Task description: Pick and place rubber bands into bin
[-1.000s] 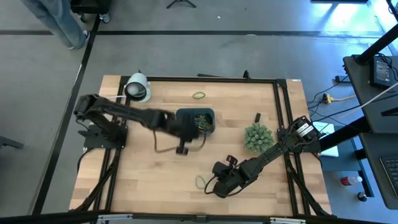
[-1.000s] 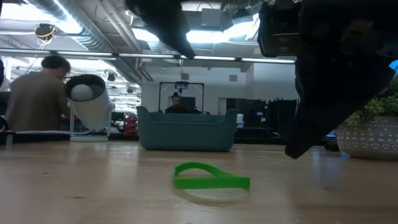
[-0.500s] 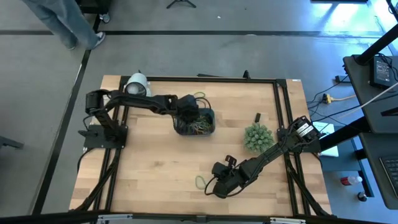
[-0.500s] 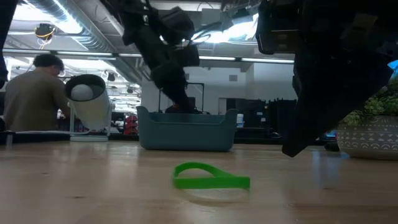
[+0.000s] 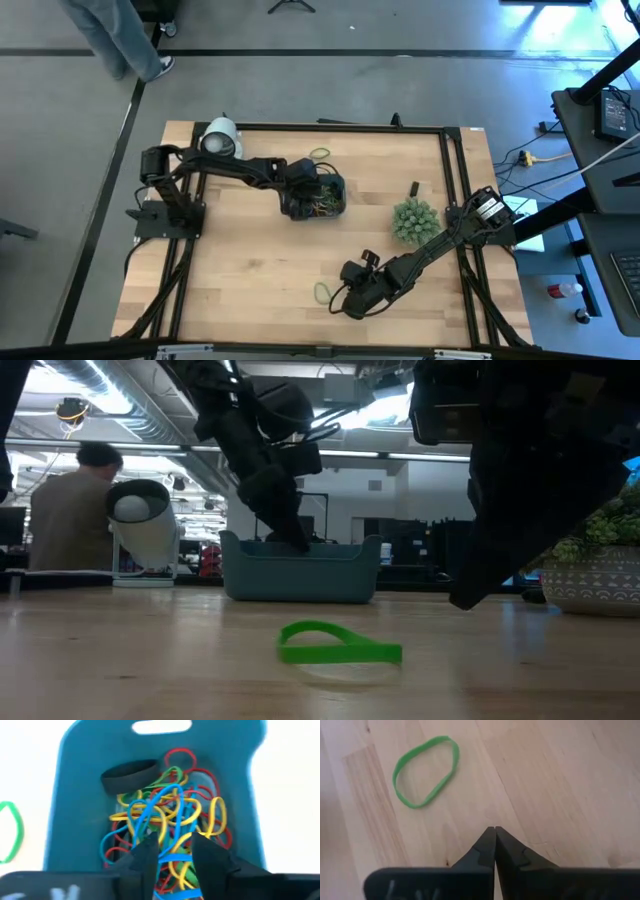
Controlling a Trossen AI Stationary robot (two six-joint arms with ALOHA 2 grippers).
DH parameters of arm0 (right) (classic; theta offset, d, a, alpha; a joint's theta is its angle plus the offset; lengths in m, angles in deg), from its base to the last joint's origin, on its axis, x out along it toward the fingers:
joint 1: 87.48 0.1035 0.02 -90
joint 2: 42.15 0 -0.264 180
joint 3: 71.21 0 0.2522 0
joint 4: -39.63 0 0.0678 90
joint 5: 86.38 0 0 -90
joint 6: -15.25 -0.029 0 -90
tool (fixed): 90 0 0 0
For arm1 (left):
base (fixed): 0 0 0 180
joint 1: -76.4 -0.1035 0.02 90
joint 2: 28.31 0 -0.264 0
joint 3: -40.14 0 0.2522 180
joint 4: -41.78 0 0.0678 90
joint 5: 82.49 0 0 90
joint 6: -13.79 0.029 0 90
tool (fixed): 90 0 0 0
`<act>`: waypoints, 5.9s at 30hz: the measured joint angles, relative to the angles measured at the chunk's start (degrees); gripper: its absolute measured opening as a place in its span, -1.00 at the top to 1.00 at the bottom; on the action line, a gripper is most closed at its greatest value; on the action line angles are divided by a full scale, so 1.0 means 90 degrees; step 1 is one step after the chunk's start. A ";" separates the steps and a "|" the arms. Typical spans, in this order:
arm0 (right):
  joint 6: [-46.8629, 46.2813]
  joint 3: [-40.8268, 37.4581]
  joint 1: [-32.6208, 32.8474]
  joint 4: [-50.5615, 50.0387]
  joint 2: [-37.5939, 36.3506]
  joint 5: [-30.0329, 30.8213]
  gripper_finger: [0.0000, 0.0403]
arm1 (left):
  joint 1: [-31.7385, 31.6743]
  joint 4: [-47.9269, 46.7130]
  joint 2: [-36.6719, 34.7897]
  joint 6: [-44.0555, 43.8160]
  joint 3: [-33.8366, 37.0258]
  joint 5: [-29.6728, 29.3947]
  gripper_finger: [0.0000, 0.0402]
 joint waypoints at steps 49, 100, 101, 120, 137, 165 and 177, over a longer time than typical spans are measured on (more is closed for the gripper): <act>0.0165 0.0000 -0.0002 0.0043 0.0000 -0.0002 0.96 | 0.3545 0.1426 0.1453 -0.0637 -0.0357 -0.0976 0.18; 0.0163 0.0000 -0.0002 0.0043 0.0000 -0.0003 0.96 | 0.3404 0.2184 0.1916 -0.0942 -0.0359 0.0257 0.75; 0.0163 0.0000 -0.0002 0.0041 0.0000 -0.0005 0.96 | 0.3402 0.2184 0.1916 -0.0921 -0.0359 0.0238 0.86; 0.0165 0.0000 -0.0002 0.0041 0.0000 -0.0002 0.96 | 0.2114 -0.0313 -0.1448 -0.0383 -0.0352 -0.0435 0.99; 0.0316 -0.0002 -0.0005 0.0056 0.0000 0.0025 0.96 | -0.0593 0.0533 -0.0824 -0.0295 0.0794 0.0213 0.96; 0.0490 -0.0002 -0.0005 0.0196 0.0000 0.0391 0.96 | 0.0185 -0.0862 -0.3975 -0.1498 0.1742 -0.0808 0.31; 0.1466 0.0000 -0.0647 0.0882 0.0000 0.0497 0.96 | 0.1569 -0.0718 -0.7774 -0.2122 0.4313 -0.1698 0.98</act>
